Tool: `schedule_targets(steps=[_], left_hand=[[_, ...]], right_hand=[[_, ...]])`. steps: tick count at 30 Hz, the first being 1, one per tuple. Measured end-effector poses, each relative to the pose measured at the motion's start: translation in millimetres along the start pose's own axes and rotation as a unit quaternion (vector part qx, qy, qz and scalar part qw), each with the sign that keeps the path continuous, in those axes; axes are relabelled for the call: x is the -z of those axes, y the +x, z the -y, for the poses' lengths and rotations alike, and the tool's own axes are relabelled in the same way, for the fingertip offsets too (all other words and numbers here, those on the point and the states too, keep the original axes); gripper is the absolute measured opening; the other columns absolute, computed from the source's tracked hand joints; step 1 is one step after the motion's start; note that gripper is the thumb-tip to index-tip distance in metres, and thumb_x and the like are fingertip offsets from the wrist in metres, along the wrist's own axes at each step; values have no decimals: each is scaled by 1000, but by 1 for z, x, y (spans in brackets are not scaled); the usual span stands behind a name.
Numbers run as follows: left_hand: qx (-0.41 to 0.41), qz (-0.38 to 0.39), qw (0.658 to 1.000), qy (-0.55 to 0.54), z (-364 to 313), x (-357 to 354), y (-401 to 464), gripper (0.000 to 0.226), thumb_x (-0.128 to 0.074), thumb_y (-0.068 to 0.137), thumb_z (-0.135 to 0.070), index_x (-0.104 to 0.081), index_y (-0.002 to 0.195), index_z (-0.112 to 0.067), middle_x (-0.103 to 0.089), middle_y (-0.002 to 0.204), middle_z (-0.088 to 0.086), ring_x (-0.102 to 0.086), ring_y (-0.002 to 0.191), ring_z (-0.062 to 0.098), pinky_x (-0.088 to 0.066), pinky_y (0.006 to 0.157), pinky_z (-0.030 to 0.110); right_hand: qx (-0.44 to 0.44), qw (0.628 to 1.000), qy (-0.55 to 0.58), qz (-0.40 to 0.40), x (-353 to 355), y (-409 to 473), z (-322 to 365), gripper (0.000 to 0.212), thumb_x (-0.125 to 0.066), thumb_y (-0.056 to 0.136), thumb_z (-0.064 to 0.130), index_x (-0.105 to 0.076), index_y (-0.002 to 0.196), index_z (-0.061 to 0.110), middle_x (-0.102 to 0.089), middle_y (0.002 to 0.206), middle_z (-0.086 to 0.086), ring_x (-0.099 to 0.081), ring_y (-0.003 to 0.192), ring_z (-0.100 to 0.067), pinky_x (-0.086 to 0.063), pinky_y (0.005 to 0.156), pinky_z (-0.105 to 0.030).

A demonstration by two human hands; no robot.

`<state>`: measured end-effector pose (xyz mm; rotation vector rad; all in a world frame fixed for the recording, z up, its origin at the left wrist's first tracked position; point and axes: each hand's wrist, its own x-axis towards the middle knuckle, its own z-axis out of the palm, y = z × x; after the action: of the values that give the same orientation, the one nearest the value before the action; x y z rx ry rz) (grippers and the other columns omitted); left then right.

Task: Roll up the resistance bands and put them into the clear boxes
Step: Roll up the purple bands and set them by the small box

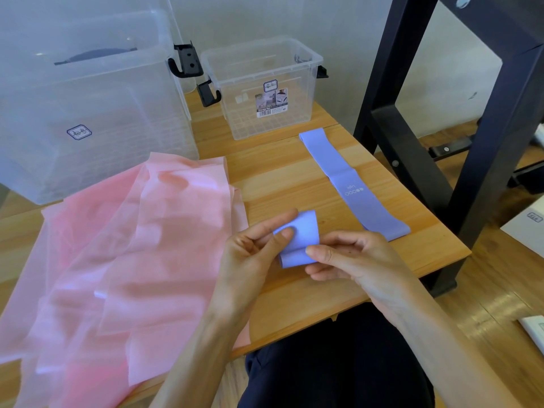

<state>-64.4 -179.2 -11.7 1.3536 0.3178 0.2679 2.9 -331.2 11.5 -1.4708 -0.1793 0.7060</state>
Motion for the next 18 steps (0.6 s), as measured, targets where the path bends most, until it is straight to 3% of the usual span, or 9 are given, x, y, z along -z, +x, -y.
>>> schedule_targets(steps=[3, 5, 8, 9, 10, 11, 14, 18], left_hand=[[-4, -6, 1000, 20, 1, 0, 1, 28, -66, 79, -30, -77, 102, -41, -70, 90, 7, -56, 87, 22, -45, 90, 43], [-9, -1, 1000, 28, 0, 1, 0, 27, -65, 81, -31, -76, 103, -41, -73, 94, 8, -60, 90, 23, -46, 92, 44], [-18, 14, 999, 48, -1, 3, 1, 27, -69, 82, -31, -75, 107, -40, -76, 98, 9, -66, 95, 13, -49, 96, 35], [-21, 25, 998, 60, -2, 3, 0, 29, -75, 82, -29, -74, 110, -38, -51, 113, 22, -63, 92, 12, -49, 95, 32], [-20, 42, 997, 65, -3, 5, 0, 34, -77, 81, -25, -73, 114, -35, -59, 93, -13, -62, 92, 14, -50, 93, 31], [-18, 61, 996, 61, -3, 6, 0, 41, -76, 79, -20, -71, 118, -31, -74, 102, 5, -65, 96, 15, -52, 92, 31], [-21, 108, 993, 37, -4, 8, -1, 55, -72, 75, -2, -62, 125, -21, -72, 119, -3, -68, 107, 14, -54, 86, 22], [-23, 108, 993, 35, -4, 5, -2, 55, -67, 82, 10, -58, 128, -18, -72, 117, -3, -70, 102, 10, -53, 82, 18]], right_hand=[[-13, 1000, 3, -10, 0, 0, 0, 18, -80, 73, 12, -73, 85, 0, -73, 71, -11, -74, 69, -23, -61, 67, -27], [-17, 1000, 3, -8, 0, 1, 1, 19, -80, 71, 14, -73, 85, 2, -73, 72, -11, -74, 70, -24, -61, 67, -27], [-19, 1000, -8, -3, 2, 0, 1, 16, -79, 74, 13, -74, 85, 2, -74, 73, -11, -74, 72, -25, -60, 67, -26], [-20, 1000, -11, -3, 3, 0, 1, 16, -79, 75, 13, -74, 85, 2, -74, 74, -11, -74, 73, -25, -60, 67, -26], [-21, 1000, -12, -3, 4, 0, 1, 18, -79, 74, 15, -73, 85, 2, -74, 74, -12, -74, 73, -25, -60, 67, -26], [-22, 1000, -14, -2, 4, 0, 2, 21, -80, 72, 17, -73, 84, 2, -74, 74, -12, -74, 73, -25, -60, 67, -26], [-22, 1000, -22, 5, 6, 0, 3, 23, -80, 66, 25, -74, 76, 5, -72, 69, -11, -73, 69, -24, -61, 67, -29], [-16, 1000, -13, -5, 6, 1, 1, 28, -79, 66, 31, -74, 76, 6, -71, 69, -11, -72, 67, -23, -60, 65, -29]])
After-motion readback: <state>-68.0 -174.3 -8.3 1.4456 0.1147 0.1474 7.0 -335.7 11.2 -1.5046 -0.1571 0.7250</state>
